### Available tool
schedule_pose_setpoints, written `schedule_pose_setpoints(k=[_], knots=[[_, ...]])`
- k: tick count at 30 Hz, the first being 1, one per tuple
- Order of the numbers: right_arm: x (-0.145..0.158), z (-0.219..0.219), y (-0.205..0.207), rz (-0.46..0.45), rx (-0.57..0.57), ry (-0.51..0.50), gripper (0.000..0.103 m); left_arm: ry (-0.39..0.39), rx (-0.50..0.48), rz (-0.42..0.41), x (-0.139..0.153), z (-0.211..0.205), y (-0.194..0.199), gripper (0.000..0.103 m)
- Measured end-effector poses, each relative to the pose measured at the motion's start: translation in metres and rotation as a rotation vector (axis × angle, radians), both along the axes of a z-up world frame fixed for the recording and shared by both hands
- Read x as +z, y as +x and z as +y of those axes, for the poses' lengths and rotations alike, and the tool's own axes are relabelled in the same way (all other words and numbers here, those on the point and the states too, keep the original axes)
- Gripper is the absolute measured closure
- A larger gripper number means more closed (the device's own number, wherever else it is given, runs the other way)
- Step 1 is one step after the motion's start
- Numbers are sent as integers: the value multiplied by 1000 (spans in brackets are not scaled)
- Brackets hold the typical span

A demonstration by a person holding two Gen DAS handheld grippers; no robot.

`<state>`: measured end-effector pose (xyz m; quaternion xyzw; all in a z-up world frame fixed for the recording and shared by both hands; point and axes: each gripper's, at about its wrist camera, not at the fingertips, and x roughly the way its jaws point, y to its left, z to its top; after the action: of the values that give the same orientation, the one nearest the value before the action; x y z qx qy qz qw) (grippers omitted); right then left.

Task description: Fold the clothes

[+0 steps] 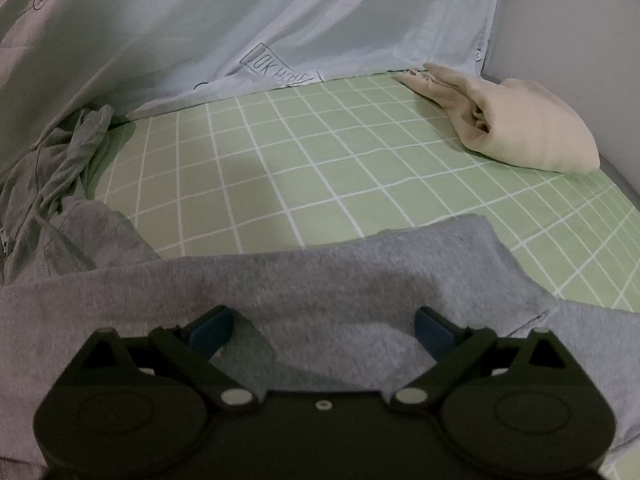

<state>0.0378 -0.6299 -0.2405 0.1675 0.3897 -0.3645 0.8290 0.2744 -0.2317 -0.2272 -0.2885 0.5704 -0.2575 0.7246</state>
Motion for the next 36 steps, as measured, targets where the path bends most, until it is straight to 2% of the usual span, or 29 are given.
schedule_pose_setpoints(k=[2, 7, 13, 15, 16, 17, 18, 21, 25, 28, 31, 33, 34, 35, 36], knots=[[0, 0, 0, 1, 0, 0, 4, 40, 2, -16, -3, -10, -1, 45], [0, 1, -1, -1, -2, -3, 4, 24, 1, -52, -5, -28, 16, 45], [-1, 1, -2, -5, -1, -6, 3, -50, 56, -40, -13, -31, 38, 47], [-2, 1, -2, -6, 0, -8, 3, -71, 81, -37, -17, -33, 47, 53], [-2, 1, -2, -6, 1, -8, 2, -65, 84, -34, -18, -36, 52, 63], [-2, 1, -2, -6, 3, -8, 2, -51, 73, -32, -19, -40, 56, 81], [-2, 1, -2, -5, 4, -8, 2, -32, 51, -33, -18, -43, 59, 88], [-2, 1, -2, -6, 5, -8, 2, -3, 4, -70, -11, -49, 65, 91], [-3, 2, -3, -8, 1, -11, 1, 14, 18, -97, 0, -40, 69, 94], [-3, 2, -4, -11, 0, -13, 1, 65, 38, -172, 17, -33, 78, 103], [-3, 4, -4, -12, -6, -14, 0, 55, 117, -214, 35, -14, 90, 103], [-3, 4, -4, -13, -8, -15, 0, 55, 119, -219, 43, -5, 90, 103], [-3, 5, -4, -13, -10, -15, 0, 58, 109, -222, 46, -2, 88, 95], [-3, 5, -4, -14, -11, -16, 0, 56, 85, -222, 48, -1, 83, 79], [-3, 5, -4, -15, -12, -16, 0, 47, 53, -219, 48, 0, 76, 70]])
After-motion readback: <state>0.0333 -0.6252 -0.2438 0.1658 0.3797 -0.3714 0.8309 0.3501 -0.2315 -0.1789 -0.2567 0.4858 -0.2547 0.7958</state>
